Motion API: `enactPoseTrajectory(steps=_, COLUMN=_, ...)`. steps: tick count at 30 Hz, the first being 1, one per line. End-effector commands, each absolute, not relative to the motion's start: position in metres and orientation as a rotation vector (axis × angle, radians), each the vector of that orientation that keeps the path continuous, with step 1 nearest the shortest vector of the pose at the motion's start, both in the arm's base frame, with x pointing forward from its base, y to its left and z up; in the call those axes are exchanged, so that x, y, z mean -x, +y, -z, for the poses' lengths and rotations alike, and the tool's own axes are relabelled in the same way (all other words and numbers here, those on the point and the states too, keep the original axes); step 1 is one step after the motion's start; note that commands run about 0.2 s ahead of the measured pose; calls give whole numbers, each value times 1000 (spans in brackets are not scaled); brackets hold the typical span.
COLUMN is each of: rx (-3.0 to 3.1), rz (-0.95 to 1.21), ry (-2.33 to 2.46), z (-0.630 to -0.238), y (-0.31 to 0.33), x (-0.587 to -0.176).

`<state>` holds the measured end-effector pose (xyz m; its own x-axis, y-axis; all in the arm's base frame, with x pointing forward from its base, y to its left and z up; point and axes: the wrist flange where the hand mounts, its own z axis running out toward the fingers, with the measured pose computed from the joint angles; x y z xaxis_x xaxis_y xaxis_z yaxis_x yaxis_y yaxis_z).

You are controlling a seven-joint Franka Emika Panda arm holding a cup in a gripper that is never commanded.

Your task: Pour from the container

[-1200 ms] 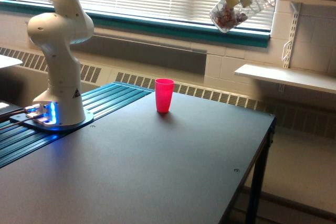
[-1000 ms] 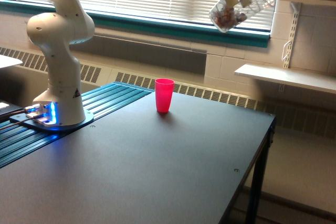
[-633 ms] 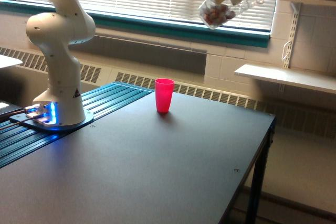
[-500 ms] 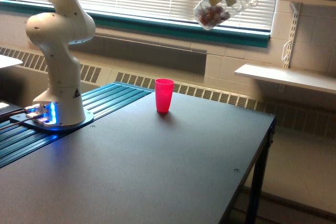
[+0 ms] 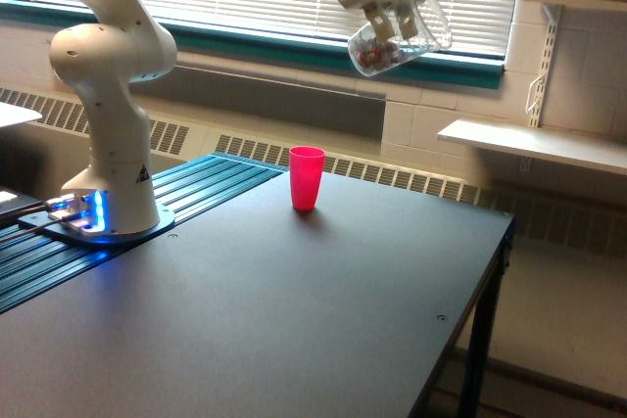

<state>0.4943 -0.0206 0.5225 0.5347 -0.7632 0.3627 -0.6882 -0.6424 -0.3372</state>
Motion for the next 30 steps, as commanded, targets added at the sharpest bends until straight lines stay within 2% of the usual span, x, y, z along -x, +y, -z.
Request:
enactPoseTrajectory(steps=1, rx=2632, rz=687, ry=1209, z=-514, y=28, x=-477)
enactPoseTrajectory(steps=17, rx=2732, rz=487, ry=973, z=-486, y=158, x=-386)
enactPoseTrajectory(steps=30, rx=2800, rz=340, ry=823, z=-469, y=205, x=-328)
